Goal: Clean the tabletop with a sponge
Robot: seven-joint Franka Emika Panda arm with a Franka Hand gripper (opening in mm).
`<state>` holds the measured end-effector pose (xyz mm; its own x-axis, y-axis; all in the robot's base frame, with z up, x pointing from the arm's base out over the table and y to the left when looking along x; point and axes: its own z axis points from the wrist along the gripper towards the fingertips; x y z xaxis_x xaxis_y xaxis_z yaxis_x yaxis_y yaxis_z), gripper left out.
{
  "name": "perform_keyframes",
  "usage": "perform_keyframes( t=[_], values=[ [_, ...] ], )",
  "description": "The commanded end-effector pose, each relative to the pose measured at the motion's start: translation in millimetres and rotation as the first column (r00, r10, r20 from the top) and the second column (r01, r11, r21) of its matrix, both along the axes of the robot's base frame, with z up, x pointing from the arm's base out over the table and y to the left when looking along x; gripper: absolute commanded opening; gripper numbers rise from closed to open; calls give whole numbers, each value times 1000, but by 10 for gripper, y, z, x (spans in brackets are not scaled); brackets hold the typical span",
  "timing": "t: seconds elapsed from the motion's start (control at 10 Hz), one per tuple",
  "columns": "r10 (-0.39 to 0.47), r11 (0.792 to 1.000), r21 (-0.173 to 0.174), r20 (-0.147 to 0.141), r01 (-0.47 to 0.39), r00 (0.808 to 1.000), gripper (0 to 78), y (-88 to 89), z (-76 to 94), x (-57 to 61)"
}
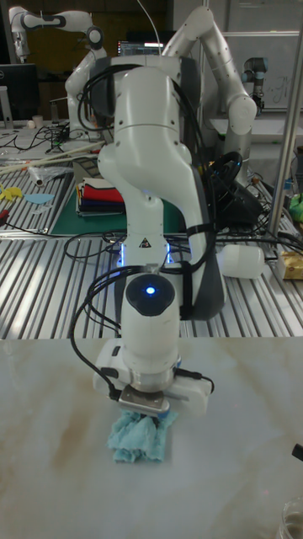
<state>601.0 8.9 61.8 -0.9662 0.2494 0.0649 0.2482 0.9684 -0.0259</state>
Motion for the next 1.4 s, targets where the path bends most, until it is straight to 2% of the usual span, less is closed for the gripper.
perform_keyframes(
  t=[0.1,0.3,0.4,0.6,0.9,1.0,1.1,1.2,1.3,1.4],
  values=[
    [69,998,-2,-5,-69,998,13,-502,63,-11],
    [104,995,-13,-6,-104,995,13,-856,164,-78],
    [114,993,-15,-1,-114,993,13,-958,178,-105],
    [117,993,-12,2,-117,993,13,-977,158,-116],
    [81,997,-9,-1,-81,997,13,-635,165,-81],
    [80,997,-9,-2,-80,997,13,-632,166,-81],
    [53,999,-11,-9,-53,999,13,-384,220,-67],
    [35,999,-15,-12,-35,999,13,-222,258,-69],
    [28,999,-16,-15,-29,999,13,-174,267,-70],
    [15,1000,-13,-17,-16,1000,13,-41,251,-70]
  ],
)
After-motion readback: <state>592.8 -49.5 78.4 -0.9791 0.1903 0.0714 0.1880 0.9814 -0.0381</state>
